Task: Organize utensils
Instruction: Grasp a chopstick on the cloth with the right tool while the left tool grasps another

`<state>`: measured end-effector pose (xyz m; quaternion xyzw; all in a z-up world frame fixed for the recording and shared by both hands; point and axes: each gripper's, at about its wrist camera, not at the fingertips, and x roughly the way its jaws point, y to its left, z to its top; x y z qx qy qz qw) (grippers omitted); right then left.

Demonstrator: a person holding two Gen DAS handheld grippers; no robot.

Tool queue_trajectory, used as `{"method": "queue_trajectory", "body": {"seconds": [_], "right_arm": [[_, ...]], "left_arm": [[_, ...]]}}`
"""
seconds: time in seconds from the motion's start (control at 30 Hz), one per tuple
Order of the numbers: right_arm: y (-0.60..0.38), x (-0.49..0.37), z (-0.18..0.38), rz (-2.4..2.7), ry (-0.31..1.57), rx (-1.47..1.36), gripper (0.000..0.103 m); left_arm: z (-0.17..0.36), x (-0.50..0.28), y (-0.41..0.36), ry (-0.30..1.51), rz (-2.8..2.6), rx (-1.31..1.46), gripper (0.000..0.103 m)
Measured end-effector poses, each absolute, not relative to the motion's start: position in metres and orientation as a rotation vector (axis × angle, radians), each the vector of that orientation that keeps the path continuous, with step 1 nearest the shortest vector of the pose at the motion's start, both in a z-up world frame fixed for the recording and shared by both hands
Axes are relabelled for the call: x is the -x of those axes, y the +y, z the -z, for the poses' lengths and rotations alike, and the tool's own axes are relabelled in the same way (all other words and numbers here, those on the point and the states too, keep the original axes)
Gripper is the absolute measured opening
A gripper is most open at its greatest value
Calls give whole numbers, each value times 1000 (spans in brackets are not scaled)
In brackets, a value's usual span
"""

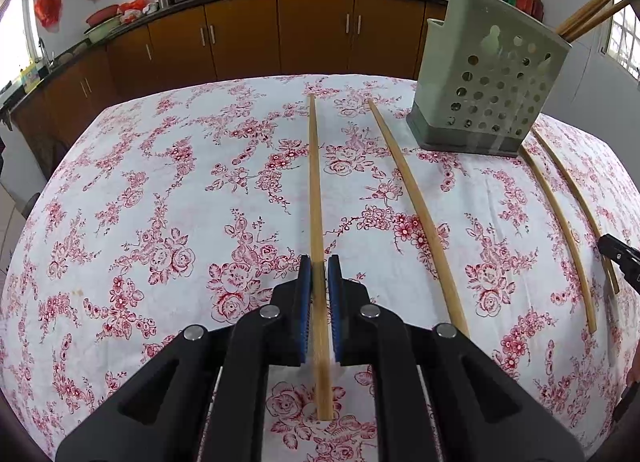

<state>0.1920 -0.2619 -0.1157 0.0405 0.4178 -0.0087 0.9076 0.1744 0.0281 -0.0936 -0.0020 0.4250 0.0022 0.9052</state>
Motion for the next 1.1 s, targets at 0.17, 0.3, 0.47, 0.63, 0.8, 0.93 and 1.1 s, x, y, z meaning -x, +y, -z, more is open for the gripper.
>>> {"method": "queue_trajectory", "body": {"seconds": [0.17, 0.3, 0.47, 0.63, 0.8, 0.93, 1.1], "right_arm": [[-262, -192, 116, 17, 863, -83, 9], [-261, -192, 116, 16, 863, -86, 9], [-261, -192, 116, 16, 863, -88, 9], [-261, -192, 116, 16, 863, -87, 9], [-261, -192, 116, 16, 863, -88, 9], [-261, -192, 116, 16, 863, -88, 9], [-261, -193, 116, 16, 864, -88, 9]], "left_arm": [[93, -174, 30, 877, 0, 22, 10], [93, -175, 31, 878, 0, 23, 10], [94, -175, 32, 878, 2, 28, 10], [94, -175, 31, 878, 1, 28, 10], [94, -175, 31, 878, 1, 27, 10], [94, -175, 31, 878, 1, 27, 10], [94, -175, 31, 878, 3, 26, 12]]}}
